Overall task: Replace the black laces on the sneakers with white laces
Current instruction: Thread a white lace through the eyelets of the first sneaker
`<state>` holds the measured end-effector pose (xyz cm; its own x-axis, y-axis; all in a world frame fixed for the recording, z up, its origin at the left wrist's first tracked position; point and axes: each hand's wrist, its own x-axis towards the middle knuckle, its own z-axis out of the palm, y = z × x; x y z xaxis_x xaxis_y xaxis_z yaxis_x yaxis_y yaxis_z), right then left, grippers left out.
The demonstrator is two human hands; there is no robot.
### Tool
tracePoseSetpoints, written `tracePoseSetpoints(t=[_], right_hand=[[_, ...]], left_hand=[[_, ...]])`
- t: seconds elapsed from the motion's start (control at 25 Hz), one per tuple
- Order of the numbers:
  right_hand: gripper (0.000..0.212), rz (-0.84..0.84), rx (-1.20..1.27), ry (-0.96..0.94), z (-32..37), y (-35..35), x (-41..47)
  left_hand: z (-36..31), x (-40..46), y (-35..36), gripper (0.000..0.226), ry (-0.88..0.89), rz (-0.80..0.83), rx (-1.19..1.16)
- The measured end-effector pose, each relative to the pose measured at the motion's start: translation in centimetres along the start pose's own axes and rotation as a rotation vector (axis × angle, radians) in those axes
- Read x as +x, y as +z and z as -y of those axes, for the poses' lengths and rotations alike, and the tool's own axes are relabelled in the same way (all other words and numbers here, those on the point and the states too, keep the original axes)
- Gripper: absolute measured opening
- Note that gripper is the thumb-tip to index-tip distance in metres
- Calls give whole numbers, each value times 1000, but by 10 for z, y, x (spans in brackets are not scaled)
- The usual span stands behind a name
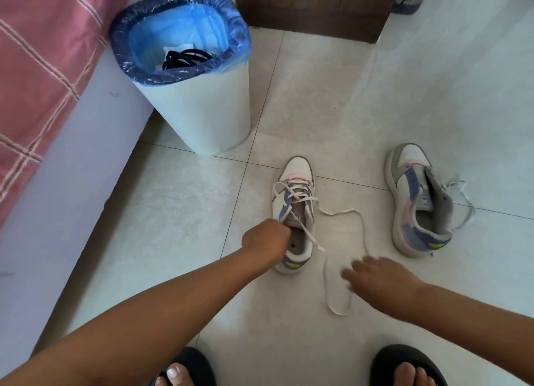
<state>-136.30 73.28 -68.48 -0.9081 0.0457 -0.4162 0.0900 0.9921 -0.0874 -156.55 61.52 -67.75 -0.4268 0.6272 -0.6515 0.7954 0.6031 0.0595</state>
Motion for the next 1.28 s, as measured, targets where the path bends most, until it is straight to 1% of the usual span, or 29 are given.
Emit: tracePoseSetpoints(t=[0.08,0.12,0.16,0.2,0.24,0.28,0.32,0.36,0.4,0.48,0.52,0.56,0.6,0.68,0.72,0.84,0.96,1.0,1.04,1.12,1.16,1.2,1.28], right_hand=[[21,-312,79,31,16,-36,43],[19,-363,136,79,25,-49,62],[23,-347,135,120,30,-55,78],[29,-274,99,166,33,-59,91],[33,-237,60,214,33,-60,102],[35,-222,58,252,33,-63,108],[36,-255,59,261,33,-64,111],[35,-267,88,246,33,-64,110],[33,-286,109,191,35,-62,106],[26,-318,180,-16,44,-62,88],[18,-302,240,-91,49,-64,75],[9,-272,298,-127,52,-61,63],[12,-206,343,-126,53,-62,52],[27,-18,394,-141,52,-66,36],[28,19,421,-160,49,-69,32],[17,100,490,-147,45,-78,35],[14,290,529,-185,46,-85,44],[17,286,511,-156,43,-86,48],[22,211,475,-72,38,-86,56],[29,-42,394,179,20,-83,75],[30,-112,338,291,9,-79,85],[32,-116,254,357,1,-76,94],[32,-39,97,377,-8,-66,107]], left_hand=[[-1,-3,0,31,-2,-8,-16],[-2,-4,-2,28,-20,-11,-52],[-2,-3,-2,27,-37,-21,-97],[-2,-3,-2,28,-64,-28,-130],[-2,-4,-1,29,-81,-40,-130],[-3,-5,-2,29,-77,-46,-109],[-3,-5,-3,28,-63,-38,-84],[-4,-7,-3,28,-57,-29,-67],[-4,-8,-4,27,-57,-29,-72],[-4,-6,-4,27,-55,-26,-124],[-4,-5,-3,27,-63,-16,-146],[-4,-5,-4,28,-69,-6,-157],[-4,-5,-3,29,-70,4,-155],[-3,-5,-1,32,-69,15,-138],[-3,-5,-2,33,-70,18,-127],[-4,-8,-5,33,-58,21,-111],[-4,-9,-6,33,-64,30,-118],[-4,-10,-7,33,-59,27,-118],[-5,-11,-8,33,-54,24,-115],[-5,-12,-11,31,-71,2,-131],[-5,-12,-13,29,-94,3,-143],[-5,-12,-15,29,-112,6,-144],[-6,-12,-17,28,-125,17,-125]])
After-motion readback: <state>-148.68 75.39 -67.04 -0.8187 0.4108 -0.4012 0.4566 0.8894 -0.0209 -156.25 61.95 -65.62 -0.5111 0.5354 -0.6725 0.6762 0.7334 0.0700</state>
